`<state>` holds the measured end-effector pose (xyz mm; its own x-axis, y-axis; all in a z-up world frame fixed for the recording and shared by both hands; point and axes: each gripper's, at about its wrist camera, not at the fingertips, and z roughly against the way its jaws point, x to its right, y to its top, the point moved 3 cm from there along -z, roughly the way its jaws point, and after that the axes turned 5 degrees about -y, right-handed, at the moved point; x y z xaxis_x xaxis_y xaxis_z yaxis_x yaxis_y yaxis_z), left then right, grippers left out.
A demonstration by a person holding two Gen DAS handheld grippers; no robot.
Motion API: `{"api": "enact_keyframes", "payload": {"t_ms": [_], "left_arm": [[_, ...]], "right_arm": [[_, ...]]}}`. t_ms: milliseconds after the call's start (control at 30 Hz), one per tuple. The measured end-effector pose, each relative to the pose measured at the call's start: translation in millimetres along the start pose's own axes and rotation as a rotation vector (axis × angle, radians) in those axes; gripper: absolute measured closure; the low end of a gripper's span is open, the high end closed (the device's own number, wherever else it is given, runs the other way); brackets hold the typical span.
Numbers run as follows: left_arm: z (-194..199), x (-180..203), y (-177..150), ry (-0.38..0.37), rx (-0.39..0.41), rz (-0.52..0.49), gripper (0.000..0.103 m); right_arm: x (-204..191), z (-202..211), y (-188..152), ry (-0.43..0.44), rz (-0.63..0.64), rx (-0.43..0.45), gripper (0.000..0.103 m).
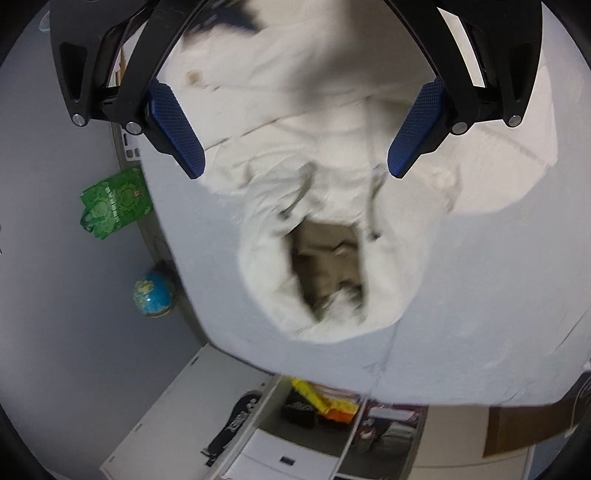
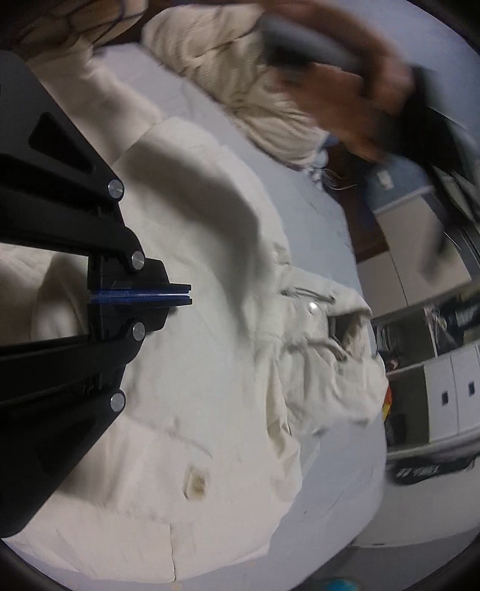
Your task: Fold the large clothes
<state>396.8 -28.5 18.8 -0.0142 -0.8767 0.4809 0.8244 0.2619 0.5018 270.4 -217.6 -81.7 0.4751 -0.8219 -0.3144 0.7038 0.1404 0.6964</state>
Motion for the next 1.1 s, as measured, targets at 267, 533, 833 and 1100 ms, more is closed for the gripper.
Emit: {"api": "enact_keyframes", "payload": {"t_ms": [267, 533, 833, 1100], "left_arm": [[40.8, -78.6, -63.5, 0.059, 0.003, 0.044, 0.007], [42.4, -133.1, -70.7, -0.026, -0.013, 0.283, 0.007], [51.0, -117.1, -48.8, -0.013, 0.019, 0.164, 0.007], [59.2, -128.5, -43.4, -0.027, 0.046, 0.202, 0.007]], "right_arm": [[47.9, -6.7, 72.2, 0.046, -0.118, 0.014, 0.058], [123.8, -76.6, 186.6, 0.091, -0.368, 0.036, 0.030], [165.9, -187.5, 260.1, 0.057, -0.590, -0.047, 0.028], [139.5, -250.9, 283.2, -0.130, -0.404, -0.191, 0.032]]}}
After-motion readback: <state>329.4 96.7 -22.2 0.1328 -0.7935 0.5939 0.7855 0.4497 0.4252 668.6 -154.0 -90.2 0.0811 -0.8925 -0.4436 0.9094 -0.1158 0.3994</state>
